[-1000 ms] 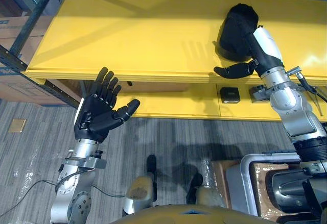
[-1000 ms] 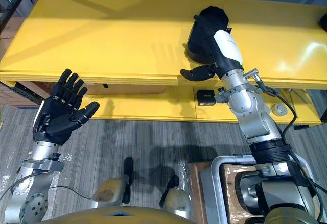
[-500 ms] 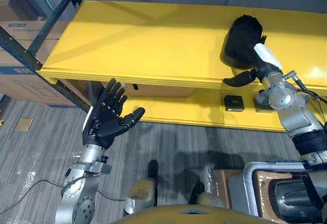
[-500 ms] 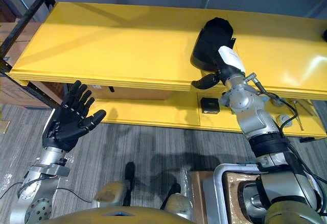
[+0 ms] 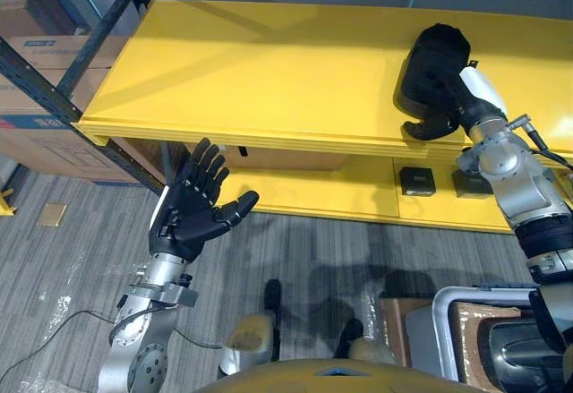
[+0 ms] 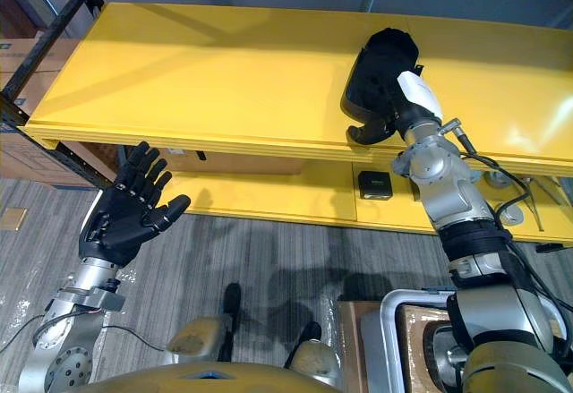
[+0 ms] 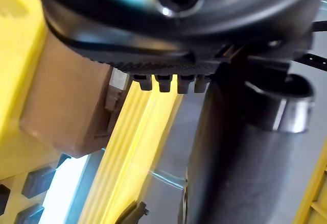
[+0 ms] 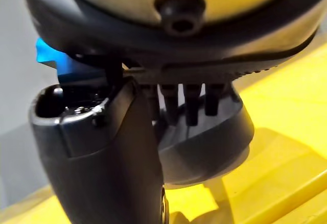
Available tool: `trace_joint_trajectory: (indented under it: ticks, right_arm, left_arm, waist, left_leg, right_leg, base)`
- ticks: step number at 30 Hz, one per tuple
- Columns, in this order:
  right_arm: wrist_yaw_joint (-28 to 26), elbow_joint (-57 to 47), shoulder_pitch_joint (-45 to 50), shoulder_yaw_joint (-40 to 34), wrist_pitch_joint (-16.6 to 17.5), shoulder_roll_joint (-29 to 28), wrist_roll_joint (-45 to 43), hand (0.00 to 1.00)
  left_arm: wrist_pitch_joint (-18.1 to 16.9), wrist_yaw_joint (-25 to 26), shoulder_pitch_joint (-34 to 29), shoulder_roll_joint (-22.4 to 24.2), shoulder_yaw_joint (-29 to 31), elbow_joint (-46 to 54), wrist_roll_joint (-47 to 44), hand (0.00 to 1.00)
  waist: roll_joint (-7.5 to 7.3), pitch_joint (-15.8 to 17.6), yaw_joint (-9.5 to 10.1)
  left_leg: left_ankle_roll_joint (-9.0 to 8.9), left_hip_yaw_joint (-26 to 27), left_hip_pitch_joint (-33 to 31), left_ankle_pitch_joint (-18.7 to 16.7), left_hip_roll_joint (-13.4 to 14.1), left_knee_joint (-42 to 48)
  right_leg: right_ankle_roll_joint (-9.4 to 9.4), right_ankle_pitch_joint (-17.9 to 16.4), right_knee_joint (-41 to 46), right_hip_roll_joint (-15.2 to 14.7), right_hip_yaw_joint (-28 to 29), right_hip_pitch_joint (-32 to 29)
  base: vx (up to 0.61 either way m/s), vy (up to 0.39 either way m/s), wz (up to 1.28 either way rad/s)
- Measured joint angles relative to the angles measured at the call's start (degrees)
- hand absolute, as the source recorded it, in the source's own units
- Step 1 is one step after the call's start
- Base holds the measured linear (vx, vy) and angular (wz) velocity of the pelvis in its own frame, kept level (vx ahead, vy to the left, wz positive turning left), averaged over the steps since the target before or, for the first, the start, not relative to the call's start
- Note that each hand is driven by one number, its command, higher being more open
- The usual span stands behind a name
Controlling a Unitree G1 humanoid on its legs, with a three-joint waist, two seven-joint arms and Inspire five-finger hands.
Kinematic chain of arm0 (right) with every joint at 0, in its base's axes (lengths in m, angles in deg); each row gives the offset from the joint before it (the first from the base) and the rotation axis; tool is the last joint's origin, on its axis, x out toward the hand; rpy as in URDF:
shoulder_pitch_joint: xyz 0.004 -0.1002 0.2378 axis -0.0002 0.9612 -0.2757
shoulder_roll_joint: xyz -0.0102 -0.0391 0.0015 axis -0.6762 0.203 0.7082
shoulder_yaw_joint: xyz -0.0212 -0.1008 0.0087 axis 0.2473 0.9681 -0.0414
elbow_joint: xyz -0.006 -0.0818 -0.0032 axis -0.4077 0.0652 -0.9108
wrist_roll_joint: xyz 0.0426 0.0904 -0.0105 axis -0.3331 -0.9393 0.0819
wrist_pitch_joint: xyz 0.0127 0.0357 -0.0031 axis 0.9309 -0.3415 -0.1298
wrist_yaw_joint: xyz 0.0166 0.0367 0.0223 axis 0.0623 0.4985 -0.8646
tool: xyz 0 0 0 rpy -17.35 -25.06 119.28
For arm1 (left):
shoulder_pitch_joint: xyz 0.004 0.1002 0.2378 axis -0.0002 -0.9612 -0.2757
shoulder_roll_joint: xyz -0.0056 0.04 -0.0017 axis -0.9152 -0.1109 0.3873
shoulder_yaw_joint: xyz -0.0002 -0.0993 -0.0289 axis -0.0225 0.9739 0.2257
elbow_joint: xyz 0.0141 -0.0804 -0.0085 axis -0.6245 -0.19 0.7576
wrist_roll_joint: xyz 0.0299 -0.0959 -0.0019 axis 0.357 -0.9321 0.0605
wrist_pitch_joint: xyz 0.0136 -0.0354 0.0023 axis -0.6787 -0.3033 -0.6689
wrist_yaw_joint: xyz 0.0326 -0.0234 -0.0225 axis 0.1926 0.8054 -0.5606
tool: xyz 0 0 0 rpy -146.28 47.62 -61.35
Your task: Walk over and take three plastic housings, then place them on the shelf
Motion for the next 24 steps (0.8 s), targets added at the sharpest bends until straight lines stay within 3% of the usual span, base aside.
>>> trace_joint_trajectory:
  ticks: [6,18,24]
  right_arm:
    - [-1.6,3.7,-3.0,1.6,-1.1,0.2,-1.4,0.0]
    - [-2.4,8.3,-8.2,7.3,0.6,0.9,-1.3,0.0]
    - [-0.2,8.8,-8.4,8.2,5.0,1.2,1.4,0.0]
  left_arm:
    - [0.0,1.7,0.2,0.0,-0.5,-0.1,-0.3,1.0]
    - [0.1,2.2,0.2,0.3,-3.0,-2.4,-0.8,1.0]
    - [0.1,2.4,0.4,0.1,-3.8,-6.5,-2.3,1.0]
  waist:
    - [0.19,-0.1,-0.03]
    - [0.7,0.1,0.22]
    - [0.69,0.2,0.1]
  left_leg:
    - [0.57,0.0,-0.4,0.4,0.0,0.0]
    - [0.44,0.2,-0.5,0.4,0.2,0.0]
    - [0.36,0.7,-1.0,0.4,0.6,0.0]
  right_leg:
    - [0.06,0.1,0.2,-0.1,0.0,-0.5]
    - [0.02,0.1,0.3,0.0,0.4,-0.7]
    - [0.01,0.1,-0.1,0.3,0.9,-1.4]
  base:
    - [0.0,0.0,0.0]
    - [0.0,-0.004,-0.01]
    - [0.01,-0.029,-0.05]
